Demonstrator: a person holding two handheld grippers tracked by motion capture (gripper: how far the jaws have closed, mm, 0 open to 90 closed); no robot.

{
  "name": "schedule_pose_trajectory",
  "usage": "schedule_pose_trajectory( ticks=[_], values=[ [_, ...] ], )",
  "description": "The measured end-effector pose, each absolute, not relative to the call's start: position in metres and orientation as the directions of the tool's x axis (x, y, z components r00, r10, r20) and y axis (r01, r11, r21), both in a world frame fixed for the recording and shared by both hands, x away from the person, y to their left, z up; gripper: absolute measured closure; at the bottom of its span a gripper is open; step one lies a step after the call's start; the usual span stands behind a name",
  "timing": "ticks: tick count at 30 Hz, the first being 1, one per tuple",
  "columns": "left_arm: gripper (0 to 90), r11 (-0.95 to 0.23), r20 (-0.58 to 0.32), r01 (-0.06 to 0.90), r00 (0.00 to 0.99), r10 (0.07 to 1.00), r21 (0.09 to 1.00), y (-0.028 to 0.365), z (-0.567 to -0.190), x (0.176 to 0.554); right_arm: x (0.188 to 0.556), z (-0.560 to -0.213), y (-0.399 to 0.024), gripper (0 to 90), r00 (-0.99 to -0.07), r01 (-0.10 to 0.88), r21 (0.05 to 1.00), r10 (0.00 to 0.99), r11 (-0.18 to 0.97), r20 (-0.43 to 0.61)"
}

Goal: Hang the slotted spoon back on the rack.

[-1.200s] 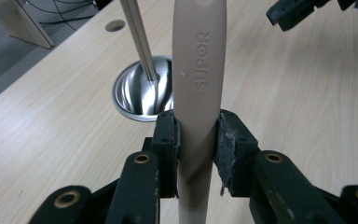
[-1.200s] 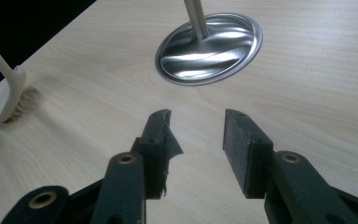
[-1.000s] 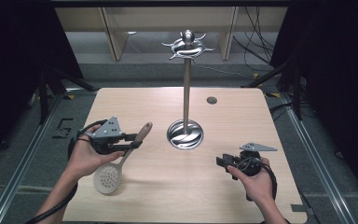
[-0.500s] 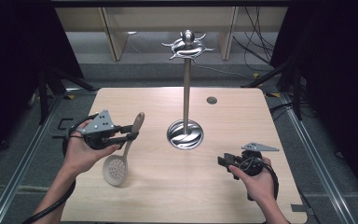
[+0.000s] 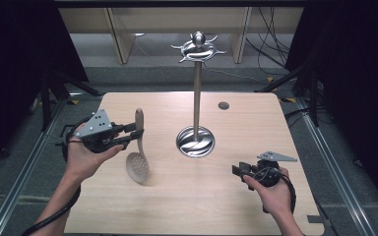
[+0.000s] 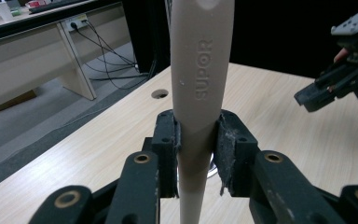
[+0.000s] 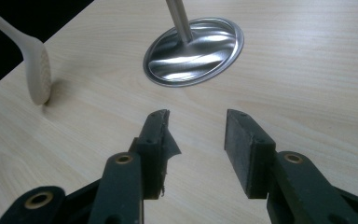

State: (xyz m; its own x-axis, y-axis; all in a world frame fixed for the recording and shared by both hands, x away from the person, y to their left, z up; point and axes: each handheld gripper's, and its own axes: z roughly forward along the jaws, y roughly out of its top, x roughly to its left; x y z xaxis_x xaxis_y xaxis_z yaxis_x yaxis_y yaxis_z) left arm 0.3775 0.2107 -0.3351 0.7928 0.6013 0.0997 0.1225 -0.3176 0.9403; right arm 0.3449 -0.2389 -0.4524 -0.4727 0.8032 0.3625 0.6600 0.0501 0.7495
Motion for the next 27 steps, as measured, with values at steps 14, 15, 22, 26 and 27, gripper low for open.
schedule_pose_trajectory(
  ticks=[14,15,22,26,27],
  values=[
    [70.1,-0.263,0.091,0.095,0.782,0.617,0.96,0.202,-0.326,0.378,0.347,-0.452,-0.243,59.6,-0.488,0.618,0.783,0.815,0.07,0.312],
    [70.1,-0.262,0.091,0.095,0.781,0.618,0.96,0.202,-0.325,0.378,0.345,-0.45,-0.243,59.6,-0.474,0.634,0.771,0.819,0.064,0.322],
    [70.1,-0.241,0.083,0.09,0.778,0.622,0.966,0.201,-0.322,0.378,0.346,-0.449,-0.244,59.3,-0.48,0.612,0.789,0.819,0.055,0.315],
    [70.1,-0.24,0.085,0.086,0.779,0.621,0.967,0.2,-0.321,0.378,0.346,-0.45,-0.245,58.5,-0.475,0.607,0.793,0.824,0.054,0.307],
    [70.1,-0.239,0.085,0.086,0.778,0.622,0.967,0.2,-0.321,0.378,0.346,-0.449,-0.245,58.4,-0.474,0.61,0.79,0.828,0.063,0.3]
  ],
)
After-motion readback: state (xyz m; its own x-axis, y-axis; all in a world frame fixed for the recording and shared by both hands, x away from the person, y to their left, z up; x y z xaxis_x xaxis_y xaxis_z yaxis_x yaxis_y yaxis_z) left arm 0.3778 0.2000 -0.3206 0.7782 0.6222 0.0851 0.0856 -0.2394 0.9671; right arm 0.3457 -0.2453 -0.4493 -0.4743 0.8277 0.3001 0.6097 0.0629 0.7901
